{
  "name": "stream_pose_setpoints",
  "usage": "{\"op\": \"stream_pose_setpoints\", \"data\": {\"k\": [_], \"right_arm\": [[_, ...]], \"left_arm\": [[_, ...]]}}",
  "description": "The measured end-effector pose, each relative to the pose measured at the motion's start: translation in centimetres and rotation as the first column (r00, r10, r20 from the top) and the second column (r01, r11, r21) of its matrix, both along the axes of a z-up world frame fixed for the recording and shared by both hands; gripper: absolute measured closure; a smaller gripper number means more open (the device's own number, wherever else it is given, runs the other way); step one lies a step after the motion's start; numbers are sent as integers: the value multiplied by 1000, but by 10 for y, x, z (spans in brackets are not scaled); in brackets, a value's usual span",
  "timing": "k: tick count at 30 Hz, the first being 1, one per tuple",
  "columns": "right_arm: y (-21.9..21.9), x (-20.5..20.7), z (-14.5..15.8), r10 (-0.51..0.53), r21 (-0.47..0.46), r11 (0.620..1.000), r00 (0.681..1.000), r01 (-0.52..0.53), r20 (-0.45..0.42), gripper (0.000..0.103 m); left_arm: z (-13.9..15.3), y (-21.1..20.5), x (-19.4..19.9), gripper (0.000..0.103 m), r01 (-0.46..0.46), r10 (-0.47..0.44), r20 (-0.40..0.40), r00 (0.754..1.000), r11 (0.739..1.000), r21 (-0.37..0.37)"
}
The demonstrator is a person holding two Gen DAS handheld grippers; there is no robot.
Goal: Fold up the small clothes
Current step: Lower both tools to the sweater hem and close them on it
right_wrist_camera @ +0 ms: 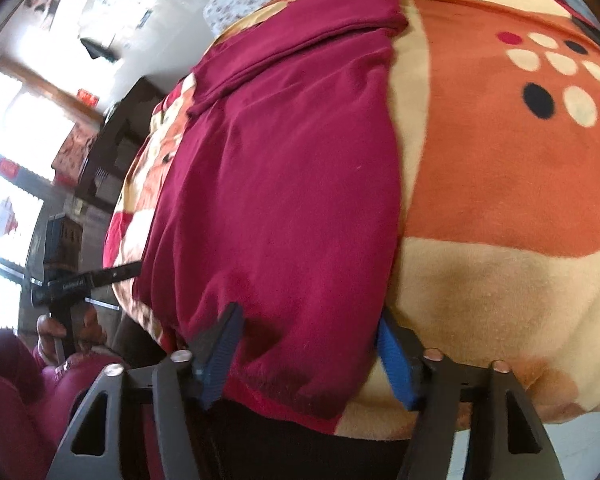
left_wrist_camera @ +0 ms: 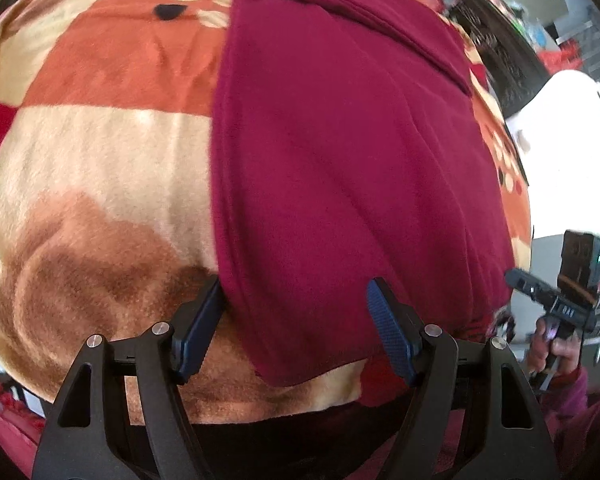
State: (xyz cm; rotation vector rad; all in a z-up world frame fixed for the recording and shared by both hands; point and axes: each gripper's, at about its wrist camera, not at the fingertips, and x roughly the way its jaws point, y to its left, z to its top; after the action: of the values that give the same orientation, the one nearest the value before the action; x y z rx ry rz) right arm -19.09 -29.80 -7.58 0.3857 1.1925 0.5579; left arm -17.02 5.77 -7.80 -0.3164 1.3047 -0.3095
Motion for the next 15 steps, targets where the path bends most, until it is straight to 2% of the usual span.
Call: {"op": "stream_pose_setpoints", "data": {"k": [1, 2, 4, 5, 7, 10, 15], "right_arm": [[-1, -1, -1, -3, 16, 1000, 1000, 3, 3, 52], [-2, -1, -2, -10, 24, 1000, 1000, 10, 6, 62], [-6, 2, -3, -37, 59, 998, 999, 37, 0, 81], [-8, 4, -2, -44, 95, 994, 999, 45, -7, 88], [-8, 8, 5, -37, 142, 989, 999, 35, 9, 90], [0, 16, 21, -16, 141, 990, 998, 8, 59, 90], [-2, 48, 52, -64, 177, 983, 989, 40, 132, 91]], "left_arm": [[0, -1, 1, 31, 10, -10, -3, 1000, 1000, 3], [-1, -2, 3, 32, 15, -15, -5, 1000, 1000, 3], [1, -3, 6, 66, 12, -12, -4, 1000, 1000, -4], [0, -4, 8, 91, 14, -14, -12, 1000, 1000, 2], [1, -6, 11, 92, 19, -19, -16, 1000, 1000, 10], [12, -8, 18, 95, 33, -33, 11, 999, 999, 6], [55, -4, 41, 95, 15, -11, 150, 989, 1000, -22]]}}
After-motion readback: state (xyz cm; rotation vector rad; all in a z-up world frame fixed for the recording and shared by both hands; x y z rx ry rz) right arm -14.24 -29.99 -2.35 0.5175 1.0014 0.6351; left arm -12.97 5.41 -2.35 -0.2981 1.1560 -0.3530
